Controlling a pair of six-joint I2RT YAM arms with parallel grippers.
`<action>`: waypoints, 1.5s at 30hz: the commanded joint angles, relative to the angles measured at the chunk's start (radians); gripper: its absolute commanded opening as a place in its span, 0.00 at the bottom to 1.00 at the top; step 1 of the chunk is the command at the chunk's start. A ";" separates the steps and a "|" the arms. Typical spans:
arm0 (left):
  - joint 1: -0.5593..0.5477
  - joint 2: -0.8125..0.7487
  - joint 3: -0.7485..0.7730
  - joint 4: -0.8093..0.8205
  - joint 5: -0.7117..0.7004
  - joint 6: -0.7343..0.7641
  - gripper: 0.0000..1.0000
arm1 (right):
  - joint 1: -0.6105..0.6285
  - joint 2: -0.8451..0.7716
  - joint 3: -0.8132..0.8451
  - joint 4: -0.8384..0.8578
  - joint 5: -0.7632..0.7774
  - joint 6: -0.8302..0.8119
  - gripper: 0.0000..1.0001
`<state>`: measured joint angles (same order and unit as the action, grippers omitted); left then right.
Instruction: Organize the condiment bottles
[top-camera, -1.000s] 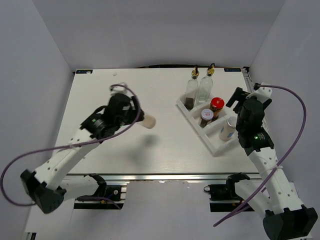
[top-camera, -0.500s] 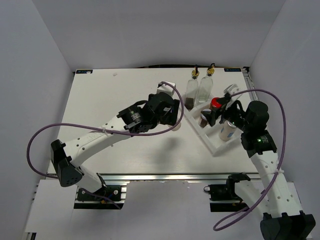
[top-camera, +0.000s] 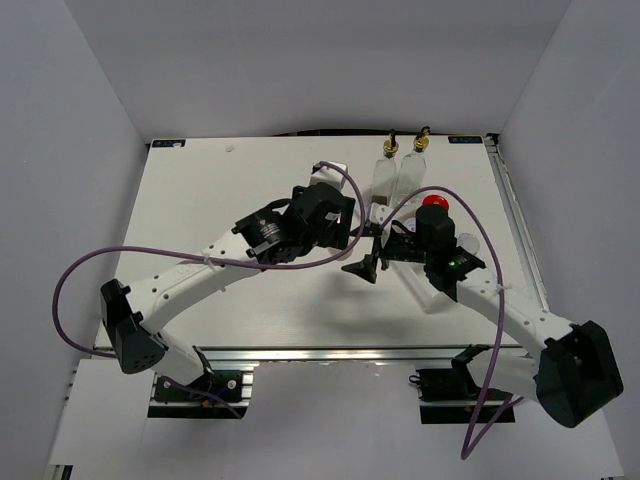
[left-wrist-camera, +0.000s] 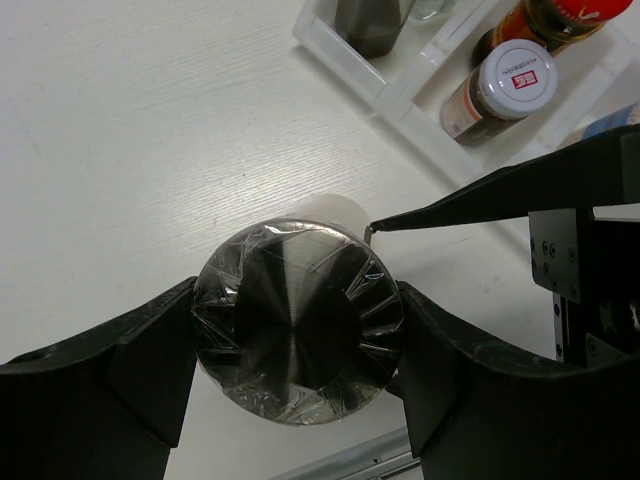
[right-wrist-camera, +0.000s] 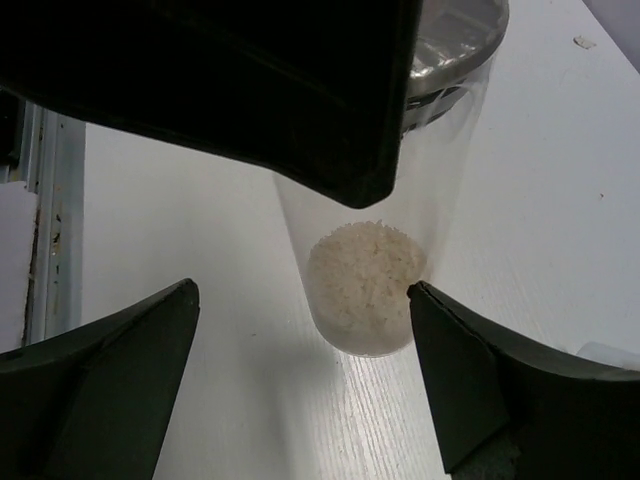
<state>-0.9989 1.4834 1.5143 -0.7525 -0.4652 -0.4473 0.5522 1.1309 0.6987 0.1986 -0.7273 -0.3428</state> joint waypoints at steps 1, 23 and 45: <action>-0.006 -0.055 0.011 0.082 0.039 -0.014 0.00 | 0.041 0.016 -0.021 0.266 0.009 0.034 0.89; -0.006 -0.092 0.007 0.088 0.042 -0.037 0.98 | 0.121 0.169 -0.033 0.622 0.269 0.185 0.45; 0.572 -0.249 -0.399 0.449 0.247 -0.149 0.98 | 0.042 -0.520 -0.427 0.397 1.290 0.303 0.38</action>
<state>-0.4557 1.2419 1.1381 -0.3721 -0.2974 -0.6018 0.6037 0.6250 0.2729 0.5526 0.3683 -0.0330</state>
